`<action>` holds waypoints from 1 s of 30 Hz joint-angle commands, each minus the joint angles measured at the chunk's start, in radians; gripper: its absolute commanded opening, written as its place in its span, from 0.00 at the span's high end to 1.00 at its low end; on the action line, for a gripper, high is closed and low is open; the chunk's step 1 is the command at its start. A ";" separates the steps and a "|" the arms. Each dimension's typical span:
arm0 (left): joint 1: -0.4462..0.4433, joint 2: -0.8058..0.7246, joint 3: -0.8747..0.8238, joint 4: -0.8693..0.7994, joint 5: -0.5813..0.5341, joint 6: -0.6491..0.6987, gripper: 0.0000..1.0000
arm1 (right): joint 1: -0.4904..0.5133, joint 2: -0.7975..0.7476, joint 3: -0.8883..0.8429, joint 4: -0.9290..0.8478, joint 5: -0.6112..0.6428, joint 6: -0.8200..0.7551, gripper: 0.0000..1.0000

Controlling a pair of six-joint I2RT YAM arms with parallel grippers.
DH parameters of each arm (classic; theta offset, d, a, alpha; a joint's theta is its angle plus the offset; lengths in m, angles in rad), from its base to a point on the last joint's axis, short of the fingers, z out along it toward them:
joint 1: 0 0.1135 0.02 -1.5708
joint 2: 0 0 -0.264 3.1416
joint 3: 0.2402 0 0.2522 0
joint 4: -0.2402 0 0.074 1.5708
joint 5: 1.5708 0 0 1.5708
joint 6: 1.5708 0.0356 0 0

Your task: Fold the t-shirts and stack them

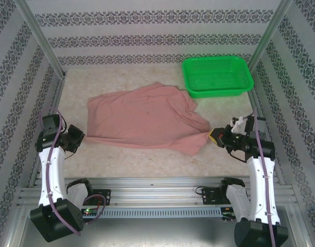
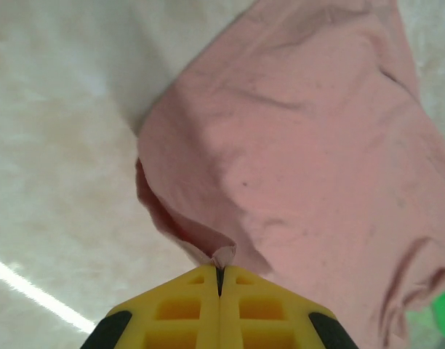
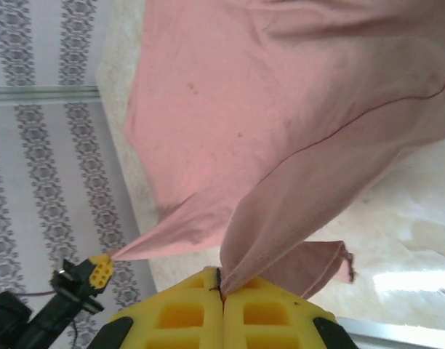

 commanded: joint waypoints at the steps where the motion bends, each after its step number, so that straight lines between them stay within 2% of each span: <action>1: -0.006 -0.026 0.018 -0.158 -0.147 0.066 1.00 | -0.015 -0.028 -0.030 -0.175 0.084 -0.060 1.00; 4: -0.003 -0.057 0.027 -0.214 -0.210 0.072 1.00 | -0.015 -0.056 -0.062 -0.218 0.109 -0.047 1.00; 11: 0.028 -0.118 0.043 -0.265 -0.250 0.040 1.00 | -0.017 -0.046 -0.093 -0.226 0.128 -0.051 1.00; 15: 0.058 -0.198 0.081 -0.319 -0.330 0.030 1.00 | -0.015 -0.039 -0.080 -0.282 0.116 -0.079 1.00; 20: 0.080 -0.192 0.057 -0.307 -0.286 -0.013 1.00 | -0.008 -0.026 -0.110 -0.304 0.033 -0.097 1.00; 24: 0.092 -0.203 0.035 -0.313 -0.304 -0.028 1.00 | 0.021 -0.008 -0.098 -0.300 0.013 -0.101 1.00; 27: 0.094 -0.194 0.032 -0.293 -0.298 -0.042 1.00 | 0.090 0.016 -0.120 -0.177 -0.044 -0.036 1.00; 30: 0.100 -0.188 0.020 -0.274 -0.298 -0.055 1.00 | 0.222 0.070 -0.111 -0.027 -0.039 0.046 1.00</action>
